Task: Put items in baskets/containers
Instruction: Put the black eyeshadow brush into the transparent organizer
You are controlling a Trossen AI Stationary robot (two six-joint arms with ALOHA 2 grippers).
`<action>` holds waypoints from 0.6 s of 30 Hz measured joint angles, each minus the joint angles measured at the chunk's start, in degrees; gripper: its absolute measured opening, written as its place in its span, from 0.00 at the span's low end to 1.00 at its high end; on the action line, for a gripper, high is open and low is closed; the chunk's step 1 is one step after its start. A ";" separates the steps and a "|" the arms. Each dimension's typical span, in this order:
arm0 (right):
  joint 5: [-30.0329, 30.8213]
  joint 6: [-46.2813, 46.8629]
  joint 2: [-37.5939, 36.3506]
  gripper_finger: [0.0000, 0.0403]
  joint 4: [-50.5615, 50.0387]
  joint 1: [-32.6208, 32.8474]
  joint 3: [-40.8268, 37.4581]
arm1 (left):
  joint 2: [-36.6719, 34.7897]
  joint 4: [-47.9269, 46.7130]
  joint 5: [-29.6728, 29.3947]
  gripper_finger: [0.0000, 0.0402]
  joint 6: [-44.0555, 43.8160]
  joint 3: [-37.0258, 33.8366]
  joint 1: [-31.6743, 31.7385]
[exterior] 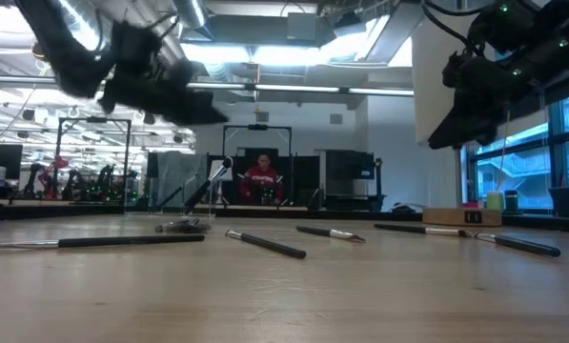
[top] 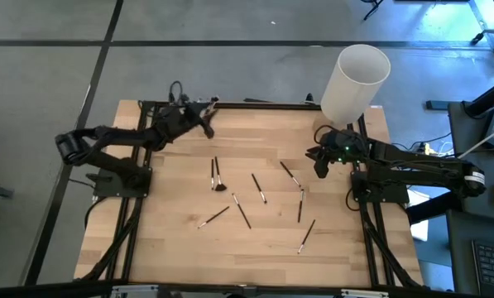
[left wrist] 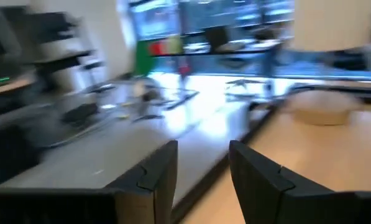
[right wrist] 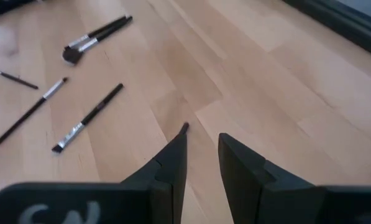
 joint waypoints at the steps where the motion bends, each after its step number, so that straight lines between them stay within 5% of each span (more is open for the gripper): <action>1: 0.00 0.06 0.00 0.23 0.41 0.00 0.00 | -0.86 -3.94 0.29 0.35 0.10 1.61 -2.00; 8: -0.12 1.67 0.00 0.23 3.82 0.00 0.00 | 3.34 -30.83 -0.61 0.35 4.79 15.88 -17.26; 15: -2.85 -0.92 0.00 0.23 9.63 0.00 0.00 | 16.58 -44.06 8.32 0.35 6.90 28.68 -29.37; 18: -3.08 -3.09 0.00 0.23 11.90 0.00 0.00 | 22.13 -49.53 6.95 0.35 3.55 34.18 -33.36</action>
